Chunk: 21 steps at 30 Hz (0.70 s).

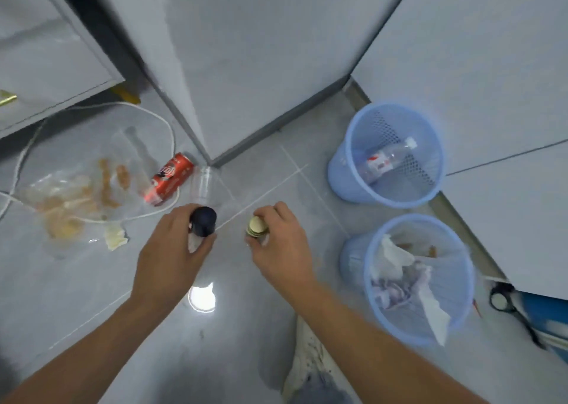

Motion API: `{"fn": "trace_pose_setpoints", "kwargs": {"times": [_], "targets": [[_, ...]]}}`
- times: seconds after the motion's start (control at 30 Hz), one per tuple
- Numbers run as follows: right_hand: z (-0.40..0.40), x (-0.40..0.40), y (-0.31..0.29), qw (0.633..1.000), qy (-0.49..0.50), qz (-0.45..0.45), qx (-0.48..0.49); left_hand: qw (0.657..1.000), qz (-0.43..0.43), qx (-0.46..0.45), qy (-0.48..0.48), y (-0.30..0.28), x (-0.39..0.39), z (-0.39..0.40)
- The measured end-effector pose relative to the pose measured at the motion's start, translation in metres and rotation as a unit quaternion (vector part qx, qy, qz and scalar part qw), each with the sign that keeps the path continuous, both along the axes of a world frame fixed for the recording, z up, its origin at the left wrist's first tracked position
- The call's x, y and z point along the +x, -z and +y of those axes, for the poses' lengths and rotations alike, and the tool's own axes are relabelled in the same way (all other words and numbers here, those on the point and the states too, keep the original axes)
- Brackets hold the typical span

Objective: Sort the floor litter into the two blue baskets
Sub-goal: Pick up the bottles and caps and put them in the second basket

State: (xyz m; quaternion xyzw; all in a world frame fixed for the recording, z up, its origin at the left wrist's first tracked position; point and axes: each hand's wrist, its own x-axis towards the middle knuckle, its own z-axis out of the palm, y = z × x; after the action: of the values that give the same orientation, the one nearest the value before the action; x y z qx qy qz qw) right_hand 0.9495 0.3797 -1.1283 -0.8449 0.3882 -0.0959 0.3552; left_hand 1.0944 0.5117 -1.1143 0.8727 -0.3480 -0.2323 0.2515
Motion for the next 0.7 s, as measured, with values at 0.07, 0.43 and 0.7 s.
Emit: {"fn": "trace_pose_setpoints", "kwargs": {"times": [0.07,0.43,0.7], "targets": [[-0.022,-0.025,-0.037,0.999,0.043,-0.022,-0.009,0.999,0.016,-0.041,0.019,-0.037,-0.014,-0.032],[-0.198,-0.123,-0.084,0.975,0.199,-0.032,-0.093,0.978,0.068,-0.152,0.123,-0.092,-0.095,-0.260],[-0.263,-0.140,-0.003,0.986,0.144,0.064,-0.062,0.975,-0.045,-0.045,0.214,-0.019,-0.123,-0.348]]}}
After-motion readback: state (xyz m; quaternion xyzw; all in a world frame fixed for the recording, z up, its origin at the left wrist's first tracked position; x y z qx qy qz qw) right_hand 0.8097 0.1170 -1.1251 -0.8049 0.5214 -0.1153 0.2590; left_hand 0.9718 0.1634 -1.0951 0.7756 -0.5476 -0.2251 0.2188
